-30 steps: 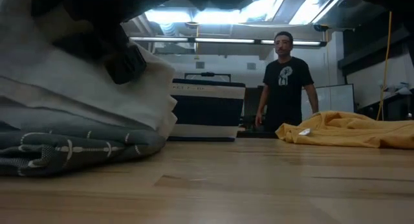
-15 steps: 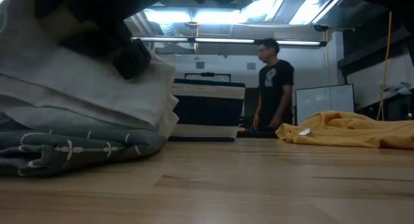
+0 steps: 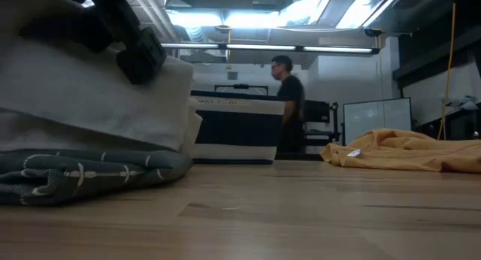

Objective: Fold towel
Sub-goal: Stack the folded white patterned towel on top of the folded gray patterned towel

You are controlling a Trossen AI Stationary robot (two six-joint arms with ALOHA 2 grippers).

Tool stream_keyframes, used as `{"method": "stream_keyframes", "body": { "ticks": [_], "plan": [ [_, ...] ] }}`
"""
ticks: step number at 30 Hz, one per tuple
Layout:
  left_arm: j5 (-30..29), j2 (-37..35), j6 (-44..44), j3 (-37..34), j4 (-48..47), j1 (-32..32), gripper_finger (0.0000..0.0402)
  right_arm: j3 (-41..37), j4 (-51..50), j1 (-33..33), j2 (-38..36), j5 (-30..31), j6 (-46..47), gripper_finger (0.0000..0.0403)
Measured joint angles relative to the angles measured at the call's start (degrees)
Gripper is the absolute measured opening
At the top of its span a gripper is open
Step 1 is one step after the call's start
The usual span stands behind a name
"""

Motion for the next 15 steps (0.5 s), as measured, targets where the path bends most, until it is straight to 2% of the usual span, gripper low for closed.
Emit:
{"method": "stream_keyframes", "body": {
  "ticks": [6, 15],
  "plan": [
    [0.66, 1.71, -1.78, -0.36, 1.28, -0.76, 0.0072, 0.0, -0.68, -0.09, -0.01, -3.65, 0.01, 0.0177],
    [7.27, 2.56, -2.48, -0.41, 3.7, -0.15, 0.0072, -0.02, -2.73, -0.13, -0.03, -11.74, -0.03, 0.019]
  ]
}}
